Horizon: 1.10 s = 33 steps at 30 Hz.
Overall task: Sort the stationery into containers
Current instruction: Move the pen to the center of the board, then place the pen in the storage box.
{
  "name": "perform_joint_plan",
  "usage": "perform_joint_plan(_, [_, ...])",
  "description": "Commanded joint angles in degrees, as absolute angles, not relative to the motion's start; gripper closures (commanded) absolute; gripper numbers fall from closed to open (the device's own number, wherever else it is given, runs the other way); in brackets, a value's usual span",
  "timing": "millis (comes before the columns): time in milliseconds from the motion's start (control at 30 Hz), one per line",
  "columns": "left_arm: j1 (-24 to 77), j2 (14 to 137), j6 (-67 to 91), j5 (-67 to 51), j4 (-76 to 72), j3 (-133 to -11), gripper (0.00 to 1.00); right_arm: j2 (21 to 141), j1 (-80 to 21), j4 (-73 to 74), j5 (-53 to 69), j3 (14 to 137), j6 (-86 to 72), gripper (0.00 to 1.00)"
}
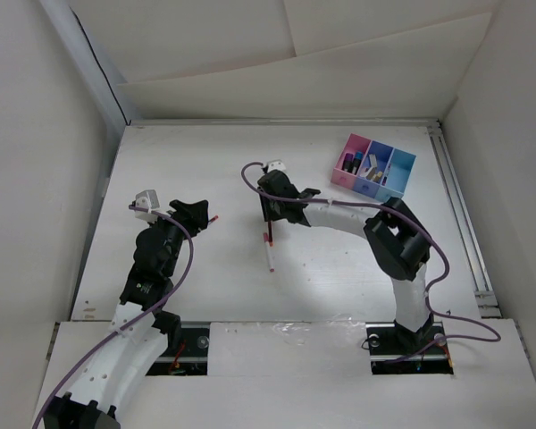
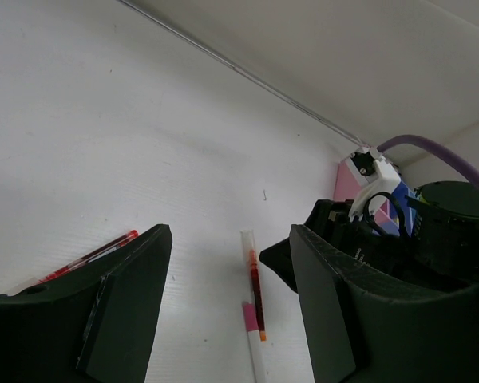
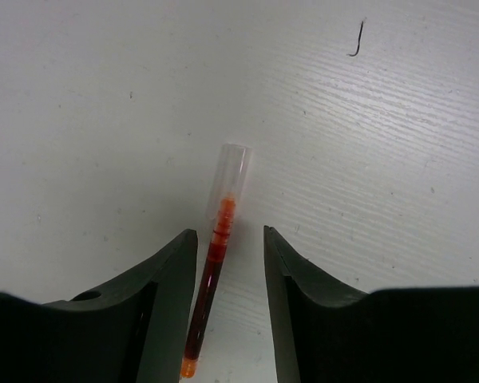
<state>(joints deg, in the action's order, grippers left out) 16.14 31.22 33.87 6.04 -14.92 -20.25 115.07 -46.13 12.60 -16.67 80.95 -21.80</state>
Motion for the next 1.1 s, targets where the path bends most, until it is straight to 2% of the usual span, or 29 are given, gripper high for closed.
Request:
perform_joint_plan(0, [16.26,30.59,33.22,5.54,-18.19,-22.32,0.42,114.68,-46.67,12.48,-16.26,82.27,-21.97,0.55])
perform_joint_plan(167, [16.26,30.59,33.22,5.54,-18.19,-22.32,0.42,118.21,-46.67,11.87,-15.21,82.27,-23.02,0.57])
perform_joint_plan(267, [16.26,30.59,33.22,5.54,-18.19,-22.32,0.42,119.53,-46.67,11.34,-14.68,82.27,-23.03,0.62])
perform_joint_plan(300, [16.26,30.59,33.22,5.54,-18.19,-22.32,0.42,119.53,-46.67,11.34,-14.68,81.66,-23.03,0.65])
perform_joint_plan(333, [16.26,30.59,33.22,5.54,-18.19,-22.32,0.42,119.53,-46.67,10.82,-14.68,81.65,-23.03,0.76])
perform_joint_plan(367, [16.26,30.59,33.22,5.54,-18.19,-22.32,0.42,119.53,-46.67,10.81,-15.55,81.65,-23.03,0.82])
perform_joint_plan(500, [16.26,30.59,33.22,5.54,-18.19,-22.32,0.42,117.78,-46.15,9.5,-17.14,79.72,-23.55,0.95])
perform_joint_plan(833, [16.26,30.59,33.22,5.54,-18.19,-22.32,0.42,101.97,-36.84,8.96,-20.12,74.45,-21.63,0.99])
perform_joint_plan(1067, [16.26,30.59,33.22,5.54,-18.19,-22.32,0.42,94.22,-18.92,8.96,-18.38,72.07,-23.9,1.0])
